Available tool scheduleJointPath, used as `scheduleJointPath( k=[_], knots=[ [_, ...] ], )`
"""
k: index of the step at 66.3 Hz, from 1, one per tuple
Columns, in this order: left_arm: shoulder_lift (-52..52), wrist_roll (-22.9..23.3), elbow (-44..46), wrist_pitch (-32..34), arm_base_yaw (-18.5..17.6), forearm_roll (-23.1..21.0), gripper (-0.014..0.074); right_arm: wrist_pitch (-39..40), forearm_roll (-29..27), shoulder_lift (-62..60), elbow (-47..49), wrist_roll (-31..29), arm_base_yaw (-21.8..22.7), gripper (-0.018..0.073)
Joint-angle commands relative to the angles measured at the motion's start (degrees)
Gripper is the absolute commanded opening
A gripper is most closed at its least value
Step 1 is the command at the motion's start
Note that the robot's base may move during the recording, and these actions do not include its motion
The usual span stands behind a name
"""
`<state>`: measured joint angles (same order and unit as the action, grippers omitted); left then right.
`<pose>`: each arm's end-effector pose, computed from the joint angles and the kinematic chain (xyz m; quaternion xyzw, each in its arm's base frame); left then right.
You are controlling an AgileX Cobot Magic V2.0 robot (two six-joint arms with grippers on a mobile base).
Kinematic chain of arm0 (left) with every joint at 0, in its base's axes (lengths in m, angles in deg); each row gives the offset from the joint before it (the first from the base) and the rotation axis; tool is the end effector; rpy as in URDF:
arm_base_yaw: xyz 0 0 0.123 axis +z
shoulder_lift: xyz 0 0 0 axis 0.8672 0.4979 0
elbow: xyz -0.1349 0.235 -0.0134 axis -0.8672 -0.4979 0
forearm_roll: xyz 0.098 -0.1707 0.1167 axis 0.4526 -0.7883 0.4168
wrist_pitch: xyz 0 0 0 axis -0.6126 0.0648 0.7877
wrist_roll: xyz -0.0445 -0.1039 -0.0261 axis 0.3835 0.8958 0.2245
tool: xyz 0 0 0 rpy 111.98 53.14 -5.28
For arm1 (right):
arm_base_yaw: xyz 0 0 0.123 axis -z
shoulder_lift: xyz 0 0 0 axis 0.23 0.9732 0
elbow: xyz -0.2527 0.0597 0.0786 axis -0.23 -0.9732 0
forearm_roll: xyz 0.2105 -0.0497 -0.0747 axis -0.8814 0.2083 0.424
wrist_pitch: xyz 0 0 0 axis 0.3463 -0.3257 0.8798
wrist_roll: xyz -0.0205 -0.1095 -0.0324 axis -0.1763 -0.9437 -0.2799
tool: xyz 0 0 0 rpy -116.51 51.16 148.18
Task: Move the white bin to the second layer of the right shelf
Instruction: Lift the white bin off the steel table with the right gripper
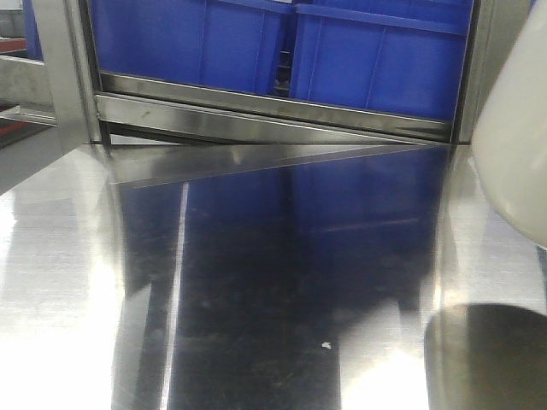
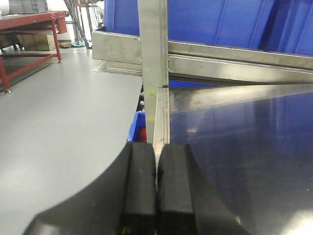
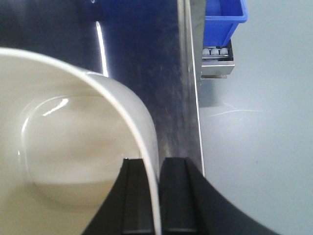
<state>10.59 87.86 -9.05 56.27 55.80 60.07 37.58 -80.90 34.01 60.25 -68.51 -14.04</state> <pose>0.0715 -0.0054 0.1979 0.0330 0.7228 -0.0208 0.6900 0.1417 0.0082 0.2845 0.0838 0.9093 0.0726 0.4010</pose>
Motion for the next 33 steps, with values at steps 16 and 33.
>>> scheduleJointPath(
  k=[16, 33],
  knots=[
    [-0.9, 0.2, -2.1, 4.9, -0.2, 0.0, 0.0085, -0.9, 5.6, -13.1, -2.7, 1.2, 0.3, 0.0048],
    [-0.9, 0.2, -2.1, 4.9, -0.2, 0.0, 0.0085, -0.9, 6.1, -16.7, -4.5, -2.2, 0.3, 0.0048]
  ],
)
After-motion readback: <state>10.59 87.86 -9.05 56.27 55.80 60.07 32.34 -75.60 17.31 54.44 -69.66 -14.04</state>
